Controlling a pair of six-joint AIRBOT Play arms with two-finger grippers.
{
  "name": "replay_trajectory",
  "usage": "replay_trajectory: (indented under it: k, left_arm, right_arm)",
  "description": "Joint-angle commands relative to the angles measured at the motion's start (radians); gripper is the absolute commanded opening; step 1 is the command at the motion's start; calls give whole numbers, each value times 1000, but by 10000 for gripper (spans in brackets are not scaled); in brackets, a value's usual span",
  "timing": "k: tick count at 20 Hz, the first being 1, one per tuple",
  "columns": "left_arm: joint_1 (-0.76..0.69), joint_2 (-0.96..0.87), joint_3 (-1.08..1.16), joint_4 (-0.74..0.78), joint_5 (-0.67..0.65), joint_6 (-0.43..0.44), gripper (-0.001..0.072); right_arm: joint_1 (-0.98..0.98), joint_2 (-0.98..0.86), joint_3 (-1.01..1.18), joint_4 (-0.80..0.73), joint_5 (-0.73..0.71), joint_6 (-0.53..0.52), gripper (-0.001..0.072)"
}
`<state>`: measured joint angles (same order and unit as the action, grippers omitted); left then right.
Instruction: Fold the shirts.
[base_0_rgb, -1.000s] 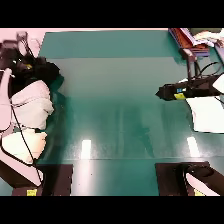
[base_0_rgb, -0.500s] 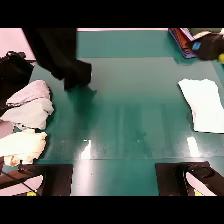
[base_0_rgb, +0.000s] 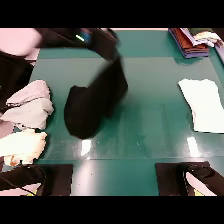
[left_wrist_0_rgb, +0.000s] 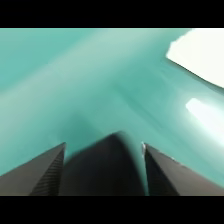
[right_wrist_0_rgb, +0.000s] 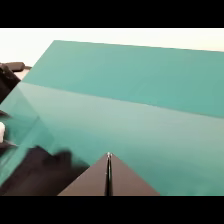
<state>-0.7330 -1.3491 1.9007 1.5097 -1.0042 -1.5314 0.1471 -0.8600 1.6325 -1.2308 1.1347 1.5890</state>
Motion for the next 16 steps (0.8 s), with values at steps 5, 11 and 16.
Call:
replay_trajectory:
  k: [5,11,16]
  left_arm:
    - [358,-53,-77,-11,-232,-129,560]
    - [676,-52,-494,-276,-224,-83,561]
    - [684,-60,-811,-294,-74,-80,561]
  right_arm:
    - [-1,1,7,2,70,-1,22]
    - [-1,-6,5,2,69,-1,22]
    - [-1,-6,5,2,70,-1,22]
